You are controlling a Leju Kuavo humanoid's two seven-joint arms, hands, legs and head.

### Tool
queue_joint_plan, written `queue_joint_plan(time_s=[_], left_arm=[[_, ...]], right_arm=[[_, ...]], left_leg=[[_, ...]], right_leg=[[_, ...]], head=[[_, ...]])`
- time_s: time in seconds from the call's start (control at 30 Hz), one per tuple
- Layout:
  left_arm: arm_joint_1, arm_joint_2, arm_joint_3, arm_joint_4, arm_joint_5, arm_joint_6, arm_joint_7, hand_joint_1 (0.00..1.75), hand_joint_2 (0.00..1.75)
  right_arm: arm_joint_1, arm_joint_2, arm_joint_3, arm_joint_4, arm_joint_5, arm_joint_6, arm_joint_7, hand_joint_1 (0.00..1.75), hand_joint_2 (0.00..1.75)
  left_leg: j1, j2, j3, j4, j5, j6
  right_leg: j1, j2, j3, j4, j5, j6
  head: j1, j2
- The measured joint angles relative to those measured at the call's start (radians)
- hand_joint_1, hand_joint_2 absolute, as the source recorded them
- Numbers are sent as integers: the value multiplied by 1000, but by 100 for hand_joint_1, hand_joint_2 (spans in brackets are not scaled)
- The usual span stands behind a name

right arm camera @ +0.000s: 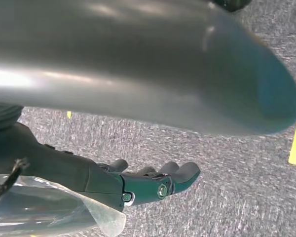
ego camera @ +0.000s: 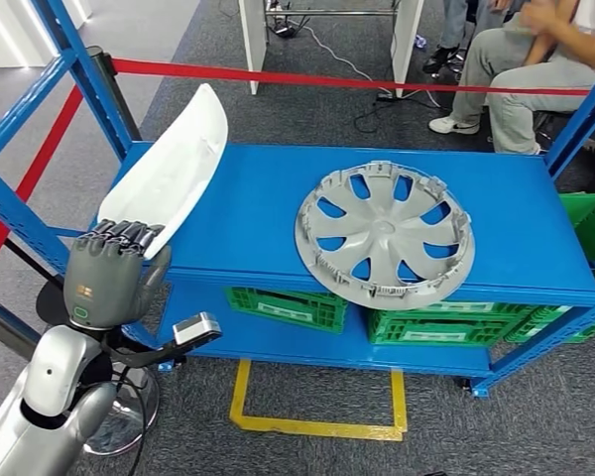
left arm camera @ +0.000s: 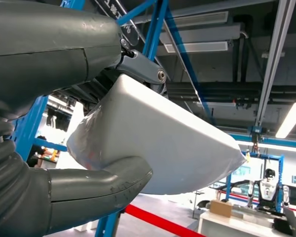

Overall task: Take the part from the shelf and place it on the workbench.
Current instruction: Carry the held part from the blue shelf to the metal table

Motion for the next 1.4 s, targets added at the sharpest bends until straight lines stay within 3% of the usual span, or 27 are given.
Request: queue_joint_plan(time_s=[0.07,0.1,0.13,0.2,0.27,0.37,0.4,0.47,0.53,0.57,0.6,0.63,0.7,0.77,0.83,0.9,0.93,1.0,1.03,1.07,1.1,1.13,1.2,1.27,1.3,1.33,1.4], left_arm=[[2,1,1,0,0,0,1,175,175],[2,1,2,0,0,-1,1,175,175],[2,1,3,0,0,-2,2,175,175],[1,1,4,0,0,-4,5,175,175],[0,1,5,-1,0,-6,6,175,175],[-1,0,6,-2,0,-9,6,175,175],[-1,0,6,-2,0,-10,6,175,175],[-3,-2,6,-2,2,-12,7,175,175],[-3,-5,6,-2,10,-20,8,175,175],[-2,-5,6,-2,18,-27,9,175,175],[0,-5,6,-2,26,-33,9,175,175],[2,-5,6,-2,33,-37,9,175,175],[3,-6,6,-2,40,-41,9,175,175],[3,-6,7,-2,42,-41,9,175,175],[3,-6,8,-3,43,-41,9,175,175],[3,-6,9,-3,43,-41,9,175,175],[4,-5,10,-3,43,-42,9,175,175],[4,-5,11,-3,44,-42,9,175,175],[5,-5,11,-3,44,-42,9,175,175],[6,-5,11,-3,44,-42,9,175,175],[6,-5,11,-3,44,-42,9,175,175],[7,-5,11,-3,44,-42,9,175,175],[6,-5,11,-3,44,-42,9,175,175],[4,-5,11,-3,44,-42,9,175,175],[4,-5,11,-4,44,-42,9,175,175],[4,-5,11,-4,44,-42,9,175,175],[4,-5,12,-5,44,-42,9,175,175]], right_arm=[[-1,0,0,0,0,0,0,0,0],[-1,0,0,0,0,0,0,0,0],[-1,0,0,0,0,0,0,0,0],[-1,0,0,1,0,1,0,0,0],[-2,0,0,1,0,1,1,0,0],[-2,0,0,1,0,2,2,0,0],[-1,0,0,1,1,2,2,0,0],[-1,0,-1,1,2,3,3,0,0],[-1,0,-1,1,4,4,4,0,0],[-2,0,-1,1,5,5,6,0,0],[-2,0,-1,1,6,7,9,0,0],[-2,0,-1,1,6,9,13,0,0],[-3,-1,-1,1,6,13,18,0,0],[-5,-2,-1,1,6,14,19,0,0],[-7,-2,0,1,5,14,20,0,0],[-6,-1,0,1,5,15,21,0,0],[-6,0,-1,1,5,15,21,0,0],[-7,1,-1,1,6,16,22,0,0],[-7,1,-1,1,6,16,23,0,0],[-7,1,-1,1,5,17,23,0,0],[-7,1,-1,1,5,17,23,0,0],[-6,1,-1,1,5,17,23,0,0],[-7,1,-1,1,5,17,23,0,0],[-7,1,-1,1,5,17,22,0,0],[-7,1,-1,1,5,17,22,0,0],[-7,1,-1,1,5,17,22,0,0],[-5,1,-2,1,5,17,22,0,0]], left_leg=[[10,0,-28,112,-54,-11],[15,0,-23,126,-51,-15],[19,0,1,100,-29,-18],[25,0,86,-30,24,-24],[23,-2,143,-135,41,-22],[18,-3,139,-157,50,1],[18,-1,131,-159,59,11],[18,2,111,-163,80,31],[13,3,83,-162,101,40],[9,4,69,-161,111,43],[5,4,55,-160,122,44],[1,4,42,-159,132,44],[-4,4,19,-158,151,43],[-10,2,5,-155,167,38],[-10,3,-1,-156,185,29],[-9,2,-8,-154,190,19],[-7,0,-15,-139,166,12],[0,-1,-39,-54,69,-2],[4,-1,-52,13,18,-8],[9,0,-61,76,-14,-14],[13,0,-61,122,-22,-18],[16,0,-46,134,-6,-21],[21,0,31,55,49,-25],[21,-1,130,-89,53,-21],[19,-1,159,-139,42,-15],[15,-2,170,-164,33,-8],[13,1,156,-171,48,9]], right_leg=[[0,-1,-19,3,12,0],[-1,-1,-29,7,17,2],[-3,-1,-39,11,22,5],[-6,0,-55,20,29,13],[-6,1,-67,25,40,26],[-8,2,-76,20,61,50],[-9,3,-82,24,53,55],[-9,4,-109,81,-13,59],[-6,4,-147,212,-108,59],[-4,4,-158,272,-133,59],[-2,4,-157,307,-135,56],[1,4,-137,304,-115,52],[9,5,-49,199,-61,36],[17,6,55,49,-56,22],[21,6,93,-23,-71,17],[19,3,77,-30,-58,8],[17,0,68,-31,-47,0],[14,-4,47,-32,-22,-11],[14,-5,35,-30,-10,-12],[14,-6,20,-28,2,-12],[14,-6,3,-24,12,-10],[13,-7,-15,-18,21,-8],[11,-7,-49,-2,36,0],[12,-7,-73,14,47,11],[12,-6,-80,18,55,17],[12,-6,-84,18,64,24],[9,-5,-93,15,77,36]], head=[[0,0],[0,0],[0,0],[0,0],[0,0],[1,0],[1,0],[5,0],[8,0],[8,0],[8,0],[8,0],[8,0],[7,0],[7,0],[7,0],[7,0],[4,0],[2,0],[2,0],[2,0],[2,0],[2,0],[2,0],[2,0],[3,0],[2,0]])
